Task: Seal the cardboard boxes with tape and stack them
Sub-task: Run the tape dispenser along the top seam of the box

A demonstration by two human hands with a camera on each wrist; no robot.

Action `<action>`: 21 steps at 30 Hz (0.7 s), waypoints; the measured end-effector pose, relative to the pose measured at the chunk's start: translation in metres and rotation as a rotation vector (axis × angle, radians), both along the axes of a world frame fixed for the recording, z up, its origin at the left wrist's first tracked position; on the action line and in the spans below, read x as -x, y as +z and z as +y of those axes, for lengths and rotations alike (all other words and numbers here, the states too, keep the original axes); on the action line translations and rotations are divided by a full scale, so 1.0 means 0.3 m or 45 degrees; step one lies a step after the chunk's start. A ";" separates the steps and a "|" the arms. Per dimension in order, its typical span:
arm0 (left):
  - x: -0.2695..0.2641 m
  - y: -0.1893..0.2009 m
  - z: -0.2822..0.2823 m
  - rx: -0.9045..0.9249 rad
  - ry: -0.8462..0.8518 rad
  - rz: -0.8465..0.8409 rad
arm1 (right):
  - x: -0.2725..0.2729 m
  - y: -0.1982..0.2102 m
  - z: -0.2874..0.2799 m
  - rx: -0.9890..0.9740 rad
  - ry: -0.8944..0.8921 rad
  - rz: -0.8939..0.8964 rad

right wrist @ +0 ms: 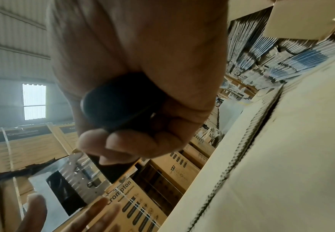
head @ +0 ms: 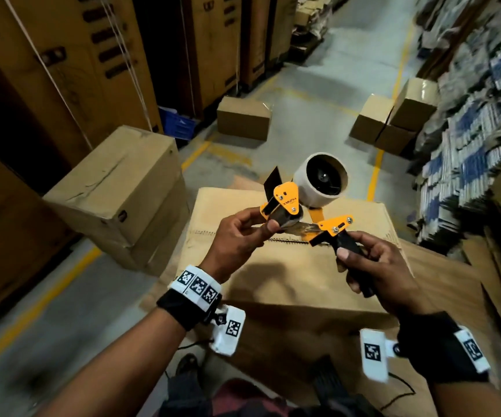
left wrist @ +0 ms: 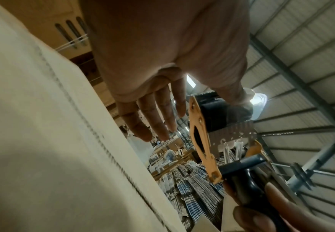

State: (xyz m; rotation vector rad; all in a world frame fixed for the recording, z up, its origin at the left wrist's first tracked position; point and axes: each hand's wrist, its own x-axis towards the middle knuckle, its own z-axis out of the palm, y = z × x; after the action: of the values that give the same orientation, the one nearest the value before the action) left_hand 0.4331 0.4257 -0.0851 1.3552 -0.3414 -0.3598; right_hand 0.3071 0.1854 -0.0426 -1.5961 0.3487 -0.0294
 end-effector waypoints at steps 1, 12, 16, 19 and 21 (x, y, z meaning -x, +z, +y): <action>-0.014 0.000 0.026 0.024 0.014 -0.018 | -0.024 0.001 0.025 -0.004 -0.017 -0.004; -0.150 -0.068 0.229 0.023 0.328 -0.232 | -0.250 0.004 0.222 0.101 -0.136 -0.040; -0.219 -0.065 0.258 0.049 0.417 -0.073 | -0.292 0.021 0.257 0.141 -0.138 -0.040; -0.281 -0.025 0.250 0.152 0.466 0.079 | -0.315 0.025 0.282 0.141 -0.126 -0.033; -0.323 -0.003 0.239 0.161 0.448 0.113 | -0.328 0.024 0.300 0.128 -0.112 -0.028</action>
State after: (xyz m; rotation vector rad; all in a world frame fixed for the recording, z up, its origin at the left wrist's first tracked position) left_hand 0.5300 0.4973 -0.0859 1.2428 -0.0475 -0.1022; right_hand 0.4054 0.2753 -0.0355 -1.6774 0.4056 -0.1341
